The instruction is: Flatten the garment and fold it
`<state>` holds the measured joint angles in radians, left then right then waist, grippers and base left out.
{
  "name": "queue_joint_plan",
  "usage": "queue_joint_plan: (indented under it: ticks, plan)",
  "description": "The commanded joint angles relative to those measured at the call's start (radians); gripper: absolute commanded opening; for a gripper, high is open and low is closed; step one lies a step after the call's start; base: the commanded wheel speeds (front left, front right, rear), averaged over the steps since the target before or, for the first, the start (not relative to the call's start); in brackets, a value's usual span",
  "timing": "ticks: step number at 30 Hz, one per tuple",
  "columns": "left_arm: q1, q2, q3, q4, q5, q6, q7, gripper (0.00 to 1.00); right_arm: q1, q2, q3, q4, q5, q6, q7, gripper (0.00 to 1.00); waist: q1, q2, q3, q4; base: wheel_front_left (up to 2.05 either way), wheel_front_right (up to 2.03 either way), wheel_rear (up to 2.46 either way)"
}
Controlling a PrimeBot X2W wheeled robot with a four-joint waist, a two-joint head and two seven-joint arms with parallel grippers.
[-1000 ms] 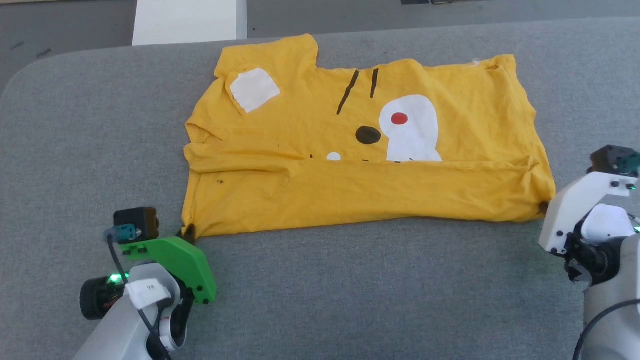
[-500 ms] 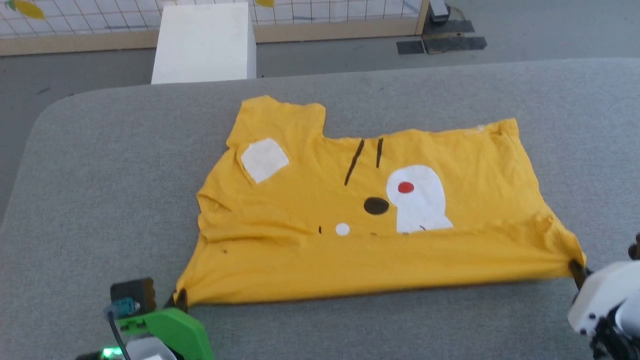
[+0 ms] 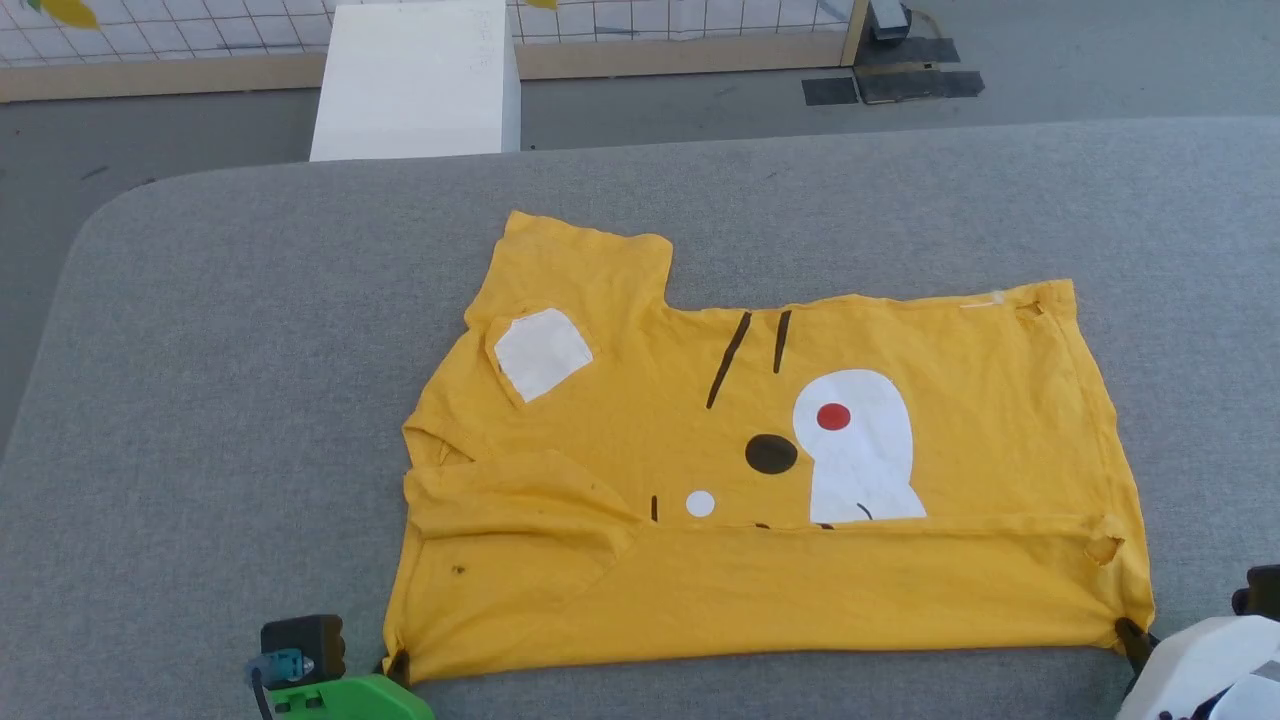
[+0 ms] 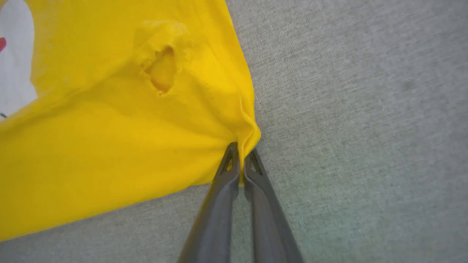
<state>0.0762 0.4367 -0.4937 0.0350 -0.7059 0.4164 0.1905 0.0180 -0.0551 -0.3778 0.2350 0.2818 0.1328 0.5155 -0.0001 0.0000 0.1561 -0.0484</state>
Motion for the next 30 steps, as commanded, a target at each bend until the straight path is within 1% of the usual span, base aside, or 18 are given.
queue_joint_plan:
  ticks: [1,2,3,4,8,10,12,14,16,18,19,21,24,28,30]
  plan:
    - [-0.011,-0.018,-0.007,0.037,-0.012,-0.015,-0.009,0.30,-0.003,0.005,0.008,0.045,0.004,-0.002,-0.011,0.00,0.0001,0.0000,0.001,0.001,0.00,0.00,0.00]
    - [-0.014,-0.024,-0.002,0.049,-0.014,-0.020,-0.024,0.96,-0.007,0.005,0.011,0.056,0.011,-0.002,-0.026,0.18,0.0001,0.0000,0.000,0.001,0.00,0.00,0.00]
    - [-0.017,-0.032,0.003,0.062,-0.017,-0.024,-0.042,1.00,-0.010,0.005,0.013,0.063,0.018,-0.002,-0.048,0.45,0.0001,0.0000,-0.002,0.002,0.00,0.00,0.00]
    - [-0.020,-0.037,0.006,0.071,-0.019,-0.030,-0.054,1.00,-0.011,0.005,0.018,0.065,0.019,-0.002,-0.066,1.00,0.0001,0.0000,-0.004,0.002,0.00,0.00,0.00]
    - [-0.043,-0.029,0.025,0.089,-0.016,-0.071,-0.120,1.00,-0.003,0.005,0.034,0.023,0.016,-0.002,-0.183,1.00,0.0001,0.0000,-0.010,0.001,0.00,0.00,0.00]
    - [-0.061,-0.021,0.051,0.075,-0.010,-0.093,-0.181,1.00,0.004,0.005,0.041,-0.020,0.008,-0.002,-0.264,1.00,0.0001,0.0000,-0.010,-0.001,0.00,0.00,0.00]
    - [-0.088,-0.009,0.082,0.043,0.015,-0.103,-0.267,1.00,0.010,0.004,0.061,-0.068,0.006,-0.002,-0.355,1.00,0.0001,0.0000,-0.006,-0.004,0.00,0.00,0.00]
    - [-0.119,0.007,0.103,0.013,0.043,-0.112,-0.332,1.00,0.013,-0.003,0.093,-0.114,0.015,-0.002,-0.447,1.00,0.0001,0.0000,0.003,-0.011,0.00,0.00,0.00]
    - [-0.163,0.032,0.107,-0.006,0.080,-0.124,-0.364,1.00,0.010,-0.016,0.132,-0.149,0.029,-0.002,-0.533,1.00,0.0001,0.0000,0.017,-0.023,0.00,0.00,0.00]
    - [-0.225,0.041,0.114,-0.023,0.097,-0.154,-0.392,1.00,0.002,-0.039,0.175,-0.172,0.035,-0.002,-0.615,1.00,0.0001,0.0000,0.038,-0.036,0.00,0.00,0.00]
    - [-0.262,0.041,0.117,-0.025,0.097,-0.176,-0.401,1.00,-0.005,-0.053,0.198,-0.182,0.037,-0.002,-0.654,1.00,0.0001,0.0000,0.054,-0.042,0.00,0.00,0.00]
    - [-0.339,0.064,0.099,-0.005,0.130,-0.214,-0.396,1.00,-0.023,-0.075,0.235,-0.191,0.036,-0.002,-0.703,1.00,0.0001,0.0000,0.085,-0.056,0.00,0.00,0.00]
    - [-0.478,0.082,0.072,0.041,0.165,-0.259,-0.351,1.00,-0.057,-0.102,0.280,-0.201,0.024,-0.002,-0.737,1.00,0.0001,0.0000,0.141,-0.077,0.00,0.00,0.00]
    - [-0.681,0.099,0.037,0.136,0.196,-0.325,-0.251,1.00,-0.113,-0.116,0.327,-0.206,0.008,-0.002,-0.752,1.00,0.0001,0.0000,0.218,-0.111,0.00,0.00,0.00]
    - [-0.769,0.102,0.028,0.196,0.190,-0.356,-0.188,1.00,-0.142,-0.115,0.348,-0.212,0.005,-0.002,-0.755,1.00,0.0001,0.0000,0.250,-0.132,0.00,0.00,0.00]
